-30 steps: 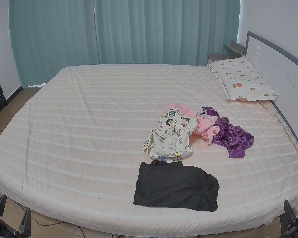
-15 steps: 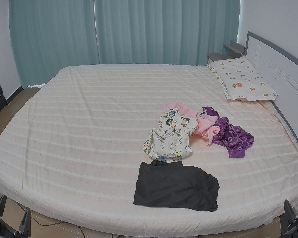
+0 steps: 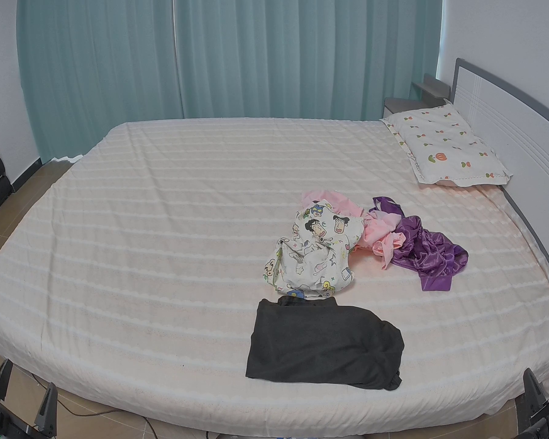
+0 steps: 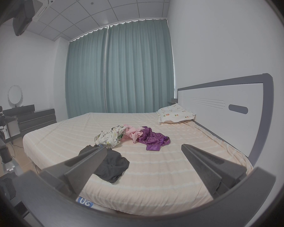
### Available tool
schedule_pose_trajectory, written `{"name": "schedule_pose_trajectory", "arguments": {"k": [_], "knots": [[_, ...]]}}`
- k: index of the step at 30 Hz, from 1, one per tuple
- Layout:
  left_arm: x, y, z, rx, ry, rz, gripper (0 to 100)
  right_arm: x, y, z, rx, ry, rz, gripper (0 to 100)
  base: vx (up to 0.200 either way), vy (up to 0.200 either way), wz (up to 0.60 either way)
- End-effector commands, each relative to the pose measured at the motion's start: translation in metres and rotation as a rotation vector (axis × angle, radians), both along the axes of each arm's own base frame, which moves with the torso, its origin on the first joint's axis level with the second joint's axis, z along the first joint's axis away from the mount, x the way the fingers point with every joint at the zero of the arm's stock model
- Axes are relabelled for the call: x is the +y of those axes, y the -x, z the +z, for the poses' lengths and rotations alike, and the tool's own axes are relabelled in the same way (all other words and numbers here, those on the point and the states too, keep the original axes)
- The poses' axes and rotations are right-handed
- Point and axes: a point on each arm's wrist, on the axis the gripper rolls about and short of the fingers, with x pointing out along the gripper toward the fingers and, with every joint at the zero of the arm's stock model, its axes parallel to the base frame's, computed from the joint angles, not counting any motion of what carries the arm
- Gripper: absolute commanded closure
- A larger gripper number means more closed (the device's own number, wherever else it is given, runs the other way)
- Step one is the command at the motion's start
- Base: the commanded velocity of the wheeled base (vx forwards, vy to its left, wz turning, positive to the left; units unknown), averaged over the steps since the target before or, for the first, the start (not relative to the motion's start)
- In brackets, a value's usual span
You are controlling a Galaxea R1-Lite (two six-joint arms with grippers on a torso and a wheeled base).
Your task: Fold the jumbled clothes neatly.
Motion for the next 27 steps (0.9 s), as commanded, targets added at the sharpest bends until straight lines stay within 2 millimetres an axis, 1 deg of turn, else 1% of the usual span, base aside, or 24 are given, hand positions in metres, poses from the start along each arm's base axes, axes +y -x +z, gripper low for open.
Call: {"name": "schedule_pose_trajectory", "arguments": {"k": [1, 27], "knots": [[0.0000, -0.0006, -0.0051, 0.008, 0.000, 0.000, 0, 0.0000, 0.0002, -0.0035, -0.002, 0.000, 0.000, 0, 0.000, 0.000, 0.00], [0.0000, -0.0005, -0.0047, 0.007, 0.000, 0.000, 0, 0.0000, 0.0001, -0.0035, -0.001, 0.004, -0.001, 0, 0.000, 0.000, 0.00]]}}
